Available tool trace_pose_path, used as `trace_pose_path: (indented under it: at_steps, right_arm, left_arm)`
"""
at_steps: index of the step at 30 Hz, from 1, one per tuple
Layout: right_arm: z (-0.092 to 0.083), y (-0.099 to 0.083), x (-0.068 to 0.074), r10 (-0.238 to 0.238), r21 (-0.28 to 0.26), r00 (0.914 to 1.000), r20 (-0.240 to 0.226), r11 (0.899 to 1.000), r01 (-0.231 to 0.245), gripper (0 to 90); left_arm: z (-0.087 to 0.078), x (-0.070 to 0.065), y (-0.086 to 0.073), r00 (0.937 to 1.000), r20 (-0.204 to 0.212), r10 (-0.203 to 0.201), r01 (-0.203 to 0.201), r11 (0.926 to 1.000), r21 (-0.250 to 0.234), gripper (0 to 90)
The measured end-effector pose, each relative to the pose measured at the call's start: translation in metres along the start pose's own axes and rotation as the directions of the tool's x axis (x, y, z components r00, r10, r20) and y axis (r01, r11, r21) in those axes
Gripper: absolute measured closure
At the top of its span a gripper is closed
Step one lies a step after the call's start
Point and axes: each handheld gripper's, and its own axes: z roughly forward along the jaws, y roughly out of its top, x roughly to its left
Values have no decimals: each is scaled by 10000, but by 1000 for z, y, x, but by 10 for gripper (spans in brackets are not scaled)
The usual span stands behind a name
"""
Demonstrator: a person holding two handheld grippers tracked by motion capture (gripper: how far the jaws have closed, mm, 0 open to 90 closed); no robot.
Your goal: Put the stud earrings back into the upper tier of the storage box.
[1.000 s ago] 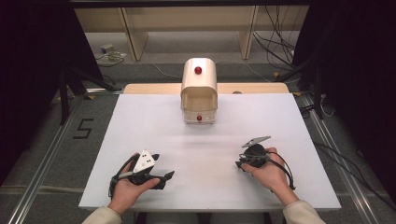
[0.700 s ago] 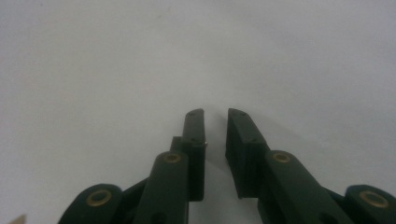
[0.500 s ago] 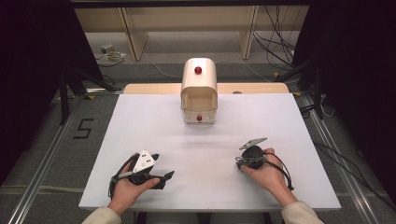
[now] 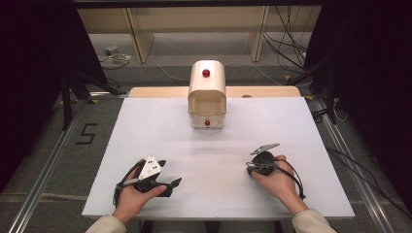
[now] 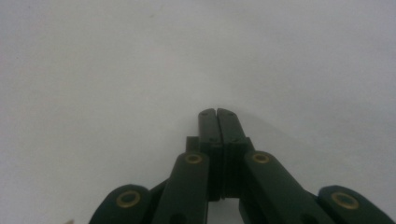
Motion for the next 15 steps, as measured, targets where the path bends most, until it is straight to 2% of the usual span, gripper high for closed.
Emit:
trace_pose_path:
  at_steps: [8,13,15]
  right_arm:
    - [-2,0,-2,40,-31,9999,-102,10000,-40,900]
    - [-7,2,-4,25,-385,10000,-30,9993,-26,900]
    - [-8,2,-4,155,-530,9999,-36,9985,-157,900]
  left_arm:
    - [0,1,0,10000,9,-53,53,10000,-28,165]
    - [0,1,0,10000,7,-49,49,10000,-24,165]
    - [0,0,0,10000,6,-52,52,10000,-29,165]
